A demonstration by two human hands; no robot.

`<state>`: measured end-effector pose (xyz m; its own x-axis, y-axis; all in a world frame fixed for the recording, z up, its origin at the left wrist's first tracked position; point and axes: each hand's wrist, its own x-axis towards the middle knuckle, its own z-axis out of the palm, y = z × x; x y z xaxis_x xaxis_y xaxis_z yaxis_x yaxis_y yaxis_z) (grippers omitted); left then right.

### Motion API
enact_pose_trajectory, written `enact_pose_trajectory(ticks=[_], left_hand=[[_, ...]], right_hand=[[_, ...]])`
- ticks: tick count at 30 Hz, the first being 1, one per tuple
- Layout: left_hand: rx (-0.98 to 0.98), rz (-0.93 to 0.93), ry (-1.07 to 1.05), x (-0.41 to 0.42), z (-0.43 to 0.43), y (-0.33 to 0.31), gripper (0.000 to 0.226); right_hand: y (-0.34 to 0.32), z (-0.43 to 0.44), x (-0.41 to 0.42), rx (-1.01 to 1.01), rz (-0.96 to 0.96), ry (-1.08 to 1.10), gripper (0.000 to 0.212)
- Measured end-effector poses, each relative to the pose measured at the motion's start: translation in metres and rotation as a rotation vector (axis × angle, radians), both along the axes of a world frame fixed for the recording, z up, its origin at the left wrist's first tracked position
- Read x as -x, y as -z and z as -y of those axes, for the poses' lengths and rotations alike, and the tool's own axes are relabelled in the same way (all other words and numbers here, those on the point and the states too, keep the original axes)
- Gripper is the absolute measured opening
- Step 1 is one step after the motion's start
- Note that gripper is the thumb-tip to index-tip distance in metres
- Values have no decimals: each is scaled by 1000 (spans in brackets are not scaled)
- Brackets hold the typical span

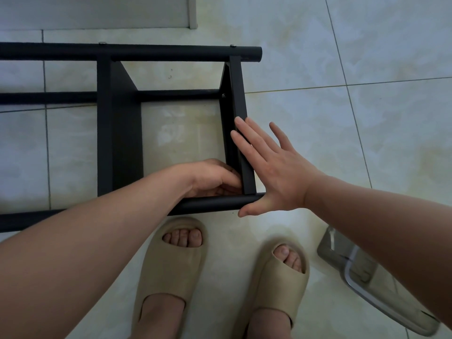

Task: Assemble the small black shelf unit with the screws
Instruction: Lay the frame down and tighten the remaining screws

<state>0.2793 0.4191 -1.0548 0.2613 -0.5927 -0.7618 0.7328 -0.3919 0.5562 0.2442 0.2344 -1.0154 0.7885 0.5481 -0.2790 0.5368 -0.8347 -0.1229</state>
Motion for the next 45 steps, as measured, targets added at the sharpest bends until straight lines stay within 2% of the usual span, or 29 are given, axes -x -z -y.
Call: enact_pose_trajectory(ticks=[9,20,26,30,45], left_hand=[[-19,-9,10,-5,2,-5,17],[75,57,-5,-1,-1,-1,19],[56,8,-28,2,1,0,13],[44,42,-8,1,0,-1,18],[3,102,33,3,1,-5,12]], right_hand=[[2,0,0,-8,0,-1,137],[1,0,-1,-3,-1,-2,137],[1,-1,0,1,-7,-1,137],[-1,-1,-1,1,-14,1,137],[-5,-3,-1,29,-22,8,136]])
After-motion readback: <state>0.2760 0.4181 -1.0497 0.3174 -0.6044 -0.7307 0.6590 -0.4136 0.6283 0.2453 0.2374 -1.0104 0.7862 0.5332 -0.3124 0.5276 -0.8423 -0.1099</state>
